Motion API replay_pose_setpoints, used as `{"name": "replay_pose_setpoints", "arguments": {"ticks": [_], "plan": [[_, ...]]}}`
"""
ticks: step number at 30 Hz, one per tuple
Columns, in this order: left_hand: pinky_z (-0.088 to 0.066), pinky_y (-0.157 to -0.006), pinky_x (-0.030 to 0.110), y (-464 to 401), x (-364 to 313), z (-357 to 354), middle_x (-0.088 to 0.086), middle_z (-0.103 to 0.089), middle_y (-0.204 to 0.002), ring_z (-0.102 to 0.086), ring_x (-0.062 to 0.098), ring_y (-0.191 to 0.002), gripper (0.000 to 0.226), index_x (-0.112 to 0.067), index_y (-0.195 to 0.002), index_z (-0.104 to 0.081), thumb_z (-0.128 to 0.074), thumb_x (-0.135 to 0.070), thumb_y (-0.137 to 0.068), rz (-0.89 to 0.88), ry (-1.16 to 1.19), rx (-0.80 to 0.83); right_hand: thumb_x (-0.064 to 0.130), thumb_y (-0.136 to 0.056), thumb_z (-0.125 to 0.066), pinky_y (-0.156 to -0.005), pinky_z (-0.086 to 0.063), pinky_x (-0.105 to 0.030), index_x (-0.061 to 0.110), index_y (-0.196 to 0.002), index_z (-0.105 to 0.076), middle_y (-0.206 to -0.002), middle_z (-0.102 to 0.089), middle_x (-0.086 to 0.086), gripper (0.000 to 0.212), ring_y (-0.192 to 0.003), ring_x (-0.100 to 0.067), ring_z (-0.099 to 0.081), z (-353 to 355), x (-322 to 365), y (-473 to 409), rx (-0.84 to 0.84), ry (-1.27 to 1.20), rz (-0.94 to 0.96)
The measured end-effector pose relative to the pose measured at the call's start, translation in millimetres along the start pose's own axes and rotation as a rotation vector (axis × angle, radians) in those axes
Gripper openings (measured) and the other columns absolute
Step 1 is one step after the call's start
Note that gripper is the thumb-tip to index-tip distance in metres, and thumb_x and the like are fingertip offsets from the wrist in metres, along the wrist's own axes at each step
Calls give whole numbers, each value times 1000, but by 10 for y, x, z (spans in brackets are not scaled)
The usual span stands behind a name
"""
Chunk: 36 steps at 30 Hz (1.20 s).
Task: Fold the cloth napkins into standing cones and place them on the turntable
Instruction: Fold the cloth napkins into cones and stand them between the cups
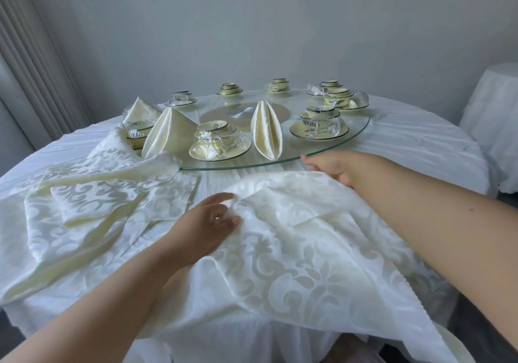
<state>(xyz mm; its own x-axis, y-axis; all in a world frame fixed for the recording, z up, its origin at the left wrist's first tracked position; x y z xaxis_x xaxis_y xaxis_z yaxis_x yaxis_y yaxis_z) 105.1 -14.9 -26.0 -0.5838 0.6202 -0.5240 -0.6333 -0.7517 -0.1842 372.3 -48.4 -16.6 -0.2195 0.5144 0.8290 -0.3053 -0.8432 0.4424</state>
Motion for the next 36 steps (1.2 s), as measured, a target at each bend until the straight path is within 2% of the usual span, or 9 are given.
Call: {"name": "replay_pose_setpoints", "arguments": {"ticks": [3, 7, 11, 13, 18, 24, 30, 33, 36], "plan": [[-41, -67, 19, -132, -118, 46, 3, -56, -127, -55, -8, -66, 30, -11, -79, -64, -58, -37, -92, -61, 12, 109, 57, -96, -37, -66, -46, -32, 5, -103, -58, -86, -59, -10, 56, -73, -23, -57, -100, -17, 50, -2, 53, -32], [-45, -74, 32, -218, -203, -123, -30, -48, -127, -56, 4, -72, 33, -20, -67, -55, -57, -42, -91, -94, -80, 229, 67, -90, -36, -73, -52, -32, -7, -126, -52, -87, -70, -15, 84, -78, -26, -66, -336, -29, 135, 225, -16, -129], [-45, -78, 30, -188, -215, -167, -27, -61, -113, -55, 3, -90, 22, -53, -98, -53, -39, -51, -81, -116, -86, 223, 64, -92, -35, -76, -50, -31, -2, -129, -52, -82, -72, -10, 78, -76, -22, -66, -489, -88, 105, 308, -10, -159], [-43, -81, 28, -167, -248, -164, -30, -57, -121, -53, 1, -98, 20, -64, -83, -52, -39, -49, -85, -134, -94, 233, 65, -92, -34, -79, -50, -32, -1, -119, -57, -84, -72, -11, 75, -77, -23, -67, -394, -47, 69, 239, 36, -146], [-33, -62, 19, -228, -143, -195, -37, -35, -138, -50, -8, -81, 26, -23, -74, -55, -51, -35, -96, -101, -129, 187, 64, -90, -43, -87, -51, -40, 8, -118, -55, -113, -60, -10, 64, -85, -26, -64, 246, 463, 162, -390, 170, 289], [-37, -63, 23, -235, -32, -184, -33, -46, -128, -55, -13, -74, 48, -13, -55, -34, -55, -34, -93, -1, -45, 104, 57, -94, -41, -92, -46, -41, 3, -117, -56, -118, -62, -17, 61, -106, -33, -59, 205, 471, 475, -397, 657, 434], [-42, -64, 32, -242, -56, -117, 12, -57, -88, -49, 16, -69, 49, 7, -75, -51, -58, -39, -90, 41, 177, 86, 77, -56, -58, -63, -43, -25, 16, -92, -58, -79, -57, 0, 71, -66, -16, -53, -25, -306, 939, 6, 369, 122], [-29, -48, 23, -244, -54, -90, 1, -35, -59, -33, 14, -52, 49, -5, -67, -41, -57, -44, -91, 121, 188, 133, 44, -77, -72, -58, -36, -25, 10, -74, -53, -65, -49, 0, 39, -58, -14, -43, 33, -548, 1009, -14, 309, 171], [-24, -40, 21, -328, -109, -55, -7, -31, -45, -27, 11, -38, 47, -16, -62, -34, -56, -45, -92, 157, 92, 157, 19, -87, -66, -54, -49, -28, 4, -73, -58, -60, -61, -7, 21, -48, -16, -55, 157, -565, 900, -57, -194, 179]]}}
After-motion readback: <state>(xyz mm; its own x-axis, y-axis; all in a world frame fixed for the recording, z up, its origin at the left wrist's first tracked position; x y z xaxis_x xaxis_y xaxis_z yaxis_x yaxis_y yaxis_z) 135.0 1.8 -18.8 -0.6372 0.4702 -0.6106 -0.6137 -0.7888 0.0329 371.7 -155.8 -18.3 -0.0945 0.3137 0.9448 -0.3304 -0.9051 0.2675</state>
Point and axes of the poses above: each hand's wrist, its own y-axis away from the middle knuckle, its own z-axis out of the back of the hand, x = y × z, the point moved 6 cm from there along -y, towards the middle knuckle
